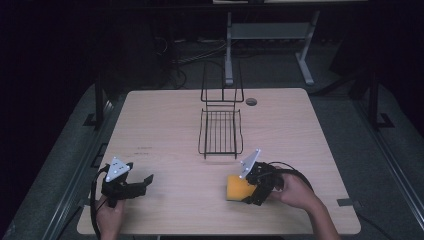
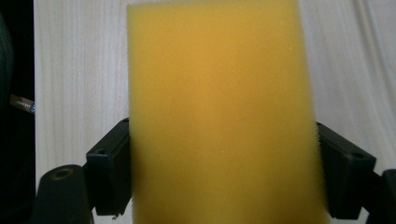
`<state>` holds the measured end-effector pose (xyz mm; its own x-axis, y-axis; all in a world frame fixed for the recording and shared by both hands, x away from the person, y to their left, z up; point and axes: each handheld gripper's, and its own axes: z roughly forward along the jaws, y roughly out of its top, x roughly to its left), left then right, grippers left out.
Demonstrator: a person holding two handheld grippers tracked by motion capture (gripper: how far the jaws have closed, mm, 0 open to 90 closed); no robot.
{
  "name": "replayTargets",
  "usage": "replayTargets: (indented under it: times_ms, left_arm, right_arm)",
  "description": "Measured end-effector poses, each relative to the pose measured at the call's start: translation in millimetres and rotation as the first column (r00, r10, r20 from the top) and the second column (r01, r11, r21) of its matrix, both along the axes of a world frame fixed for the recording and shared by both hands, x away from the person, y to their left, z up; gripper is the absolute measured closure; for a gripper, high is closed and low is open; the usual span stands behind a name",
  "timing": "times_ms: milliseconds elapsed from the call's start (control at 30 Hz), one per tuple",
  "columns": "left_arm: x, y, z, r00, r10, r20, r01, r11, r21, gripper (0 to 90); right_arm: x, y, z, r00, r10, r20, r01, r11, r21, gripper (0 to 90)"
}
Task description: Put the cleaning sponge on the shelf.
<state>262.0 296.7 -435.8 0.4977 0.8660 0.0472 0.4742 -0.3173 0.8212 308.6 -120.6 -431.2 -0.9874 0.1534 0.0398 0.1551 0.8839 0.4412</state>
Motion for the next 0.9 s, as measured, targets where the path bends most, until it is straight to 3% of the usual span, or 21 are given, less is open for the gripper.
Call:
replayTargets:
  times_ms: [900]
  left_arm:
    - [-0.1, -0.4, 0.3, 1.0000, -0.003, 0.002, 0.003, 1.0000, -0.003, 14.1]
  right_arm:
    - [30.7, 20.5, 26.9, 0.9995, 0.016, 0.027, -0.017, 0.9986, 0.050, 19.9]
